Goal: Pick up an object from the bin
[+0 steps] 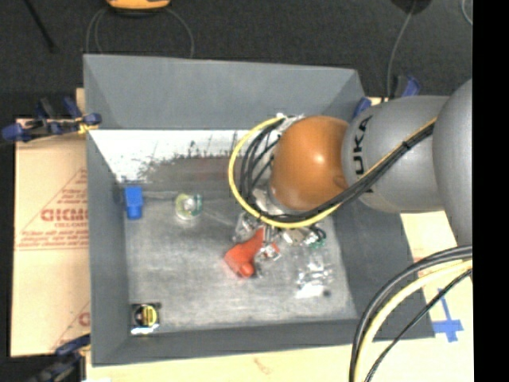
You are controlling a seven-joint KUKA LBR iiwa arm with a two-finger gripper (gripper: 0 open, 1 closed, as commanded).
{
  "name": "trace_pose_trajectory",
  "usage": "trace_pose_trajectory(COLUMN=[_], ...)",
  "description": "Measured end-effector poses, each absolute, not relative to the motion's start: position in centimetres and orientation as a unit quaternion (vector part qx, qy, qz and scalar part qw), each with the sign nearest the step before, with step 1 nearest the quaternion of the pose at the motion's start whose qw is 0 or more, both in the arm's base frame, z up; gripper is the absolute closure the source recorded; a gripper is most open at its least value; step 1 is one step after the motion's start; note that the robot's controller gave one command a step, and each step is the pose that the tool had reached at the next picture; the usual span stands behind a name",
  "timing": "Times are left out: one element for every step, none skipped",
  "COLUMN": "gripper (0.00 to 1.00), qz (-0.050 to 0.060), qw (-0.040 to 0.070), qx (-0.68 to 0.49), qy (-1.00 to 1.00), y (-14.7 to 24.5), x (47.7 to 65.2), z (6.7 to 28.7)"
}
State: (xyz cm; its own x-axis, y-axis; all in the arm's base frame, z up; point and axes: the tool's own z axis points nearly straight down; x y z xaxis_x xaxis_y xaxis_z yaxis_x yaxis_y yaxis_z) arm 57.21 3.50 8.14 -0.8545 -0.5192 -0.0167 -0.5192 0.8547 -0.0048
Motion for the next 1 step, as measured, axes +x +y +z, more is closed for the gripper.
trace_pose_trajectory(gripper=[1.0], qz=[-0.002], qw=[0.006], qx=[-0.316], qy=[0.949], y=[4.85], x=[57.05], z=[24.78])
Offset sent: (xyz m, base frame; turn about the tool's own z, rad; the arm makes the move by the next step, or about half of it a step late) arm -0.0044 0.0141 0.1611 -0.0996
